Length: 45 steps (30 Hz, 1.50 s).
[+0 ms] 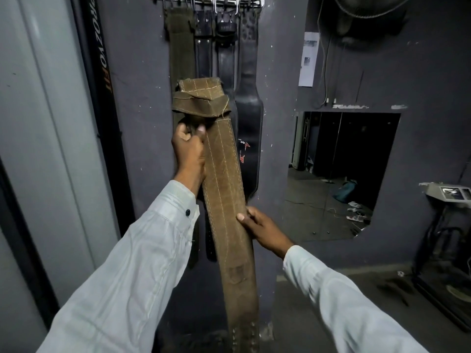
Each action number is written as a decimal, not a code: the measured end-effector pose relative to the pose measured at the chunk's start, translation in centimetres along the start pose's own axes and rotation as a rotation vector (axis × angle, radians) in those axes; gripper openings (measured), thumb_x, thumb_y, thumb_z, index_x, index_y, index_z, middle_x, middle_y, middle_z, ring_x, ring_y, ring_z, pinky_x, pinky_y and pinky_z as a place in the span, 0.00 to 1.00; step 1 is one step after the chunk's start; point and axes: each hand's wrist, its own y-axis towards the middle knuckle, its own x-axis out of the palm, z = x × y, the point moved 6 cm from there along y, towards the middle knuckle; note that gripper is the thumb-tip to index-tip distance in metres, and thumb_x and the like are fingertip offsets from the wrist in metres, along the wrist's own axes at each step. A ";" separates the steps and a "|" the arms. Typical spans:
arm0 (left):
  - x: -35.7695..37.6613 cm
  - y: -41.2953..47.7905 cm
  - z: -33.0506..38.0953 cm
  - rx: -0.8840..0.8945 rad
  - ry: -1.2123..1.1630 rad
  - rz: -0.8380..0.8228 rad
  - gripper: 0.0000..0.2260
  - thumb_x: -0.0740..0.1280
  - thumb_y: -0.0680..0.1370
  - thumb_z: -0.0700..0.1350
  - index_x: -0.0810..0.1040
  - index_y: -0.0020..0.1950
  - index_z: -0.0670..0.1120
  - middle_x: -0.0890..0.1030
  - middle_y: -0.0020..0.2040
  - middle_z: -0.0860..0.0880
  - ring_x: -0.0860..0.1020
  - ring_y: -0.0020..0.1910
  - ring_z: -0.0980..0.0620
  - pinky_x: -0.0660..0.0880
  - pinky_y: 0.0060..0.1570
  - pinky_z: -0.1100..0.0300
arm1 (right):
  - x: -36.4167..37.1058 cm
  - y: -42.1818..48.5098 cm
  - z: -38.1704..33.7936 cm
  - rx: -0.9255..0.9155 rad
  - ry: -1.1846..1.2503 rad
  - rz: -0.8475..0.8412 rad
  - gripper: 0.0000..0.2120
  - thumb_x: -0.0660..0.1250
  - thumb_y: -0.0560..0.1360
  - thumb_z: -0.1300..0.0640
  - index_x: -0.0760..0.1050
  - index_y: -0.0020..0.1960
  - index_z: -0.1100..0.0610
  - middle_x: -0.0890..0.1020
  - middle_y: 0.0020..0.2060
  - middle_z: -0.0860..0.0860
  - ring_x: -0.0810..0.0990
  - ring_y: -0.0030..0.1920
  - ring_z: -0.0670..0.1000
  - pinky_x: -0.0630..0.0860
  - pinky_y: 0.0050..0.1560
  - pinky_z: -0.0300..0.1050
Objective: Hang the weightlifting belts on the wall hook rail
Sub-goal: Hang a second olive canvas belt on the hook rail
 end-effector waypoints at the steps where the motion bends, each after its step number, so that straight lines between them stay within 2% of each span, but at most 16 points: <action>1: 0.0 0.1 0.2 -0.013 -0.008 -0.013 0.07 0.65 0.76 0.31 0.75 0.51 0.42 0.79 0.49 0.42 0.75 0.48 0.47 0.73 0.51 0.50 | 0.3 -0.4 1.0 0.044 -0.025 -0.060 0.14 0.62 0.79 0.40 0.78 0.53 0.48 0.84 0.50 0.51 0.83 0.53 0.55 0.78 0.61 0.59; 4: 0.1 -0.1 0.1 -0.127 -0.034 -0.062 0.10 0.64 0.79 0.33 0.73 0.59 0.39 0.80 0.49 0.43 0.79 0.43 0.49 0.77 0.46 0.54 | 0.4 -0.8 2.0 0.115 -0.071 -0.151 0.13 0.64 0.81 0.46 0.80 0.39 0.43 0.83 0.37 0.43 0.82 0.42 0.49 0.79 0.57 0.55; 5: 0.2 -0.4 -0.2 -0.167 -0.033 -0.082 0.10 0.64 0.79 0.34 0.72 0.60 0.39 0.81 0.49 0.44 0.79 0.41 0.51 0.78 0.43 0.56 | 0.2 -0.5 1.2 0.108 -0.044 -0.147 0.12 0.64 0.81 0.48 0.81 0.40 0.44 0.84 0.37 0.42 0.82 0.43 0.48 0.80 0.56 0.52; 8: 0.8 -1.4 -1.0 -0.260 -0.051 -0.113 0.19 0.65 0.79 0.35 0.67 0.70 0.37 0.80 0.60 0.40 0.79 0.43 0.51 0.79 0.40 0.59 | -1.7 1.8 -4.2 -0.008 0.163 -0.033 0.06 0.66 0.81 0.55 0.80 0.54 0.54 0.86 0.48 0.47 0.85 0.49 0.49 0.82 0.47 0.41; 10: 1.6 -2.3 -1.2 -0.257 -0.051 -0.153 0.14 0.64 0.80 0.35 0.70 0.65 0.39 0.81 0.55 0.42 0.79 0.43 0.51 0.79 0.42 0.57 | -3.7 3.8 -8.9 -0.116 0.302 0.103 0.07 0.67 0.79 0.56 0.78 0.57 0.55 0.86 0.49 0.50 0.85 0.47 0.47 0.80 0.43 0.38; 12: 2.6 -3.3 -1.3 -0.256 -0.058 -0.206 0.09 0.63 0.80 0.34 0.72 0.59 0.43 0.81 0.48 0.45 0.80 0.40 0.51 0.79 0.42 0.57 | -5.3 5.6 -12.8 -0.194 0.442 0.209 0.10 0.68 0.79 0.59 0.75 0.60 0.57 0.85 0.49 0.53 0.85 0.46 0.47 0.81 0.43 0.40; 15: 3.4 -4.3 -1.1 -0.224 0.005 -0.265 0.06 0.64 0.81 0.36 0.74 0.53 0.46 0.82 0.47 0.45 0.82 0.39 0.53 0.80 0.42 0.58 | -6.2 7.3 -15.0 -0.226 0.547 0.275 0.15 0.68 0.79 0.61 0.74 0.64 0.62 0.84 0.52 0.56 0.84 0.49 0.52 0.81 0.49 0.45; 17: 3.3 -4.4 -1.1 -0.180 0.095 -0.309 0.06 0.64 0.81 0.38 0.74 0.56 0.46 0.82 0.51 0.43 0.82 0.47 0.49 0.80 0.49 0.52 | -6.3 7.6 -14.5 -0.208 0.601 0.310 0.15 0.68 0.78 0.61 0.75 0.64 0.62 0.85 0.52 0.57 0.84 0.49 0.53 0.82 0.50 0.49; 19: 2.6 -4.8 -1.2 -0.166 0.235 -0.422 0.12 0.66 0.80 0.40 0.72 0.63 0.47 0.81 0.59 0.42 0.81 0.56 0.45 0.80 0.55 0.48 | -6.3 7.6 -14.2 -0.223 0.661 0.328 0.12 0.68 0.78 0.62 0.76 0.61 0.61 0.85 0.50 0.57 0.84 0.48 0.53 0.82 0.51 0.49; 22: 0.6 -6.0 -2.9 -0.177 0.485 -0.571 0.16 0.64 0.81 0.40 0.72 0.68 0.48 0.80 0.62 0.45 0.80 0.61 0.47 0.78 0.60 0.49 | -6.4 7.6 -14.2 -0.263 0.724 0.349 0.10 0.67 0.78 0.64 0.76 0.59 0.58 0.84 0.46 0.54 0.84 0.43 0.50 0.82 0.46 0.47; 26: -0.4 -5.6 -2.3 -0.015 0.609 -0.460 0.13 0.64 0.80 0.40 0.76 0.63 0.51 0.82 0.60 0.49 0.80 0.60 0.51 0.76 0.63 0.48 | -5.5 7.4 -14.7 -0.319 0.752 0.330 0.10 0.68 0.78 0.64 0.76 0.59 0.58 0.85 0.48 0.55 0.84 0.47 0.52 0.82 0.53 0.52; 28: -0.7 -5.7 -2.1 -0.043 0.573 -0.509 0.15 0.64 0.80 0.39 0.74 0.67 0.46 0.81 0.61 0.46 0.80 0.60 0.50 0.78 0.60 0.52 | -5.3 7.3 -15.2 -0.358 0.741 0.335 0.10 0.68 0.78 0.64 0.76 0.58 0.58 0.84 0.50 0.57 0.83 0.50 0.55 0.80 0.58 0.57; 31: -1.7 -6.9 -2.7 -0.138 0.599 -0.642 0.17 0.65 0.80 0.36 0.71 0.69 0.39 0.80 0.61 0.44 0.80 0.58 0.50 0.79 0.55 0.60 | -5.7 7.3 -15.7 -0.367 0.734 0.365 0.09 0.68 0.77 0.64 0.77 0.57 0.57 0.84 0.50 0.57 0.83 0.50 0.56 0.80 0.57 0.57; 36: -2.8 -6.9 -2.8 -0.060 0.655 -0.562 0.14 0.66 0.79 0.39 0.75 0.65 0.46 0.82 0.59 0.48 0.80 0.58 0.52 0.76 0.61 0.57 | -5.1 7.4 -15.8 -0.350 0.757 0.363 0.08 0.68 0.77 0.65 0.77 0.56 0.57 0.84 0.48 0.56 0.82 0.50 0.56 0.79 0.58 0.57; 41: -3.6 -8.9 -4.5 -0.147 0.688 -0.638 0.15 0.67 0.79 0.38 0.75 0.66 0.40 0.82 0.59 0.46 0.81 0.55 0.53 0.78 0.56 0.64 | -5.6 7.8 -15.6 -0.344 0.745 0.375 0.08 0.69 0.77 0.64 0.79 0.54 0.54 0.84 0.49 0.57 0.82 0.51 0.57 0.79 0.59 0.59; 45: -4.0 -9.2 -5.4 -0.117 0.781 -0.576 0.16 0.69 0.78 0.43 0.76 0.66 0.47 0.82 0.60 0.49 0.81 0.59 0.52 0.76 0.64 0.51 | -5.5 8.2 -14.2 -0.311 0.730 0.399 0.07 0.68 0.77 0.63 0.79 0.54 0.55 0.84 0.50 0.57 0.82 0.50 0.57 0.78 0.61 0.62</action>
